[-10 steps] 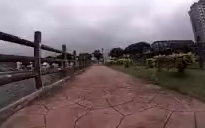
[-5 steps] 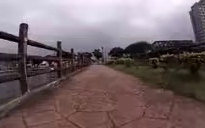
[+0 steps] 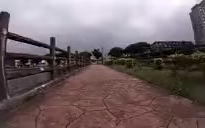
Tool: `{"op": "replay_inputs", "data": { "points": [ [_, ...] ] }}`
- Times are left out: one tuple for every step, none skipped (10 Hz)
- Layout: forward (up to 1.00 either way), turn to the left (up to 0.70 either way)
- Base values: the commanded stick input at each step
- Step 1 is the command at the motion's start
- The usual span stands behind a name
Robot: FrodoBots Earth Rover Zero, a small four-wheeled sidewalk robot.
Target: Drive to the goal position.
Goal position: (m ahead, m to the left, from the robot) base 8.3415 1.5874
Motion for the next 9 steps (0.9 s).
{"op": "replay_inputs", "data": {
  "points": [
    [1.00, 0.00],
    [1.00, 0.00],
    [1.00, 0.00],
    [1.00, 0.10],
    [1.00, 0.38],
    [1.00, 0.14],
    [1.00, 0.00],
    [1.00, 0.00],
    [1.00, 0.00]
  ]
}}
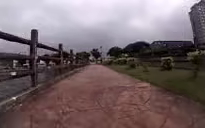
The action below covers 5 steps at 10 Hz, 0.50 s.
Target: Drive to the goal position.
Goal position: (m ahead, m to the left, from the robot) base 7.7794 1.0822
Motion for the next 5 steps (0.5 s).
{"op": "replay_inputs", "data": {
  "points": [
    [1.00, 0.00],
    [1.00, 0.00],
    [1.00, 0.00],
    [1.00, 0.00],
    [1.00, 0.00]
  ]
}}
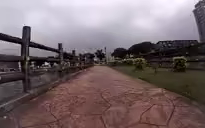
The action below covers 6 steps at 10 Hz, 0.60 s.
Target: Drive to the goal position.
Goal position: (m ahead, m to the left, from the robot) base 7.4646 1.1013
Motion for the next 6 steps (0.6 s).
{"op": "replay_inputs", "data": {
  "points": [
    [1.00, 0.00],
    [1.00, 0.00],
    [1.00, 0.00],
    [1.00, 0.00],
    [1.00, 0.00],
    [1.00, 0.00]
  ]
}}
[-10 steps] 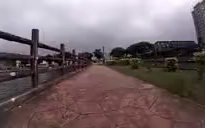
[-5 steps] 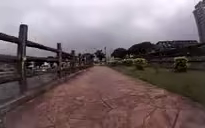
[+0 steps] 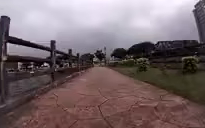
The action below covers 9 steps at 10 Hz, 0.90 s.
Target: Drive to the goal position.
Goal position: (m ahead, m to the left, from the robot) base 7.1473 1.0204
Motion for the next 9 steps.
{"op": "replay_inputs", "data": {
  "points": [
    [1.00, 0.00],
    [1.00, 0.00],
    [1.00, 0.00],
    [1.00, 0.00],
    [1.00, 0.00],
    [1.00, 0.00],
    [1.00, 0.26],
    [1.00, 0.24],
    [1.00, 0.05]
  ]
}}
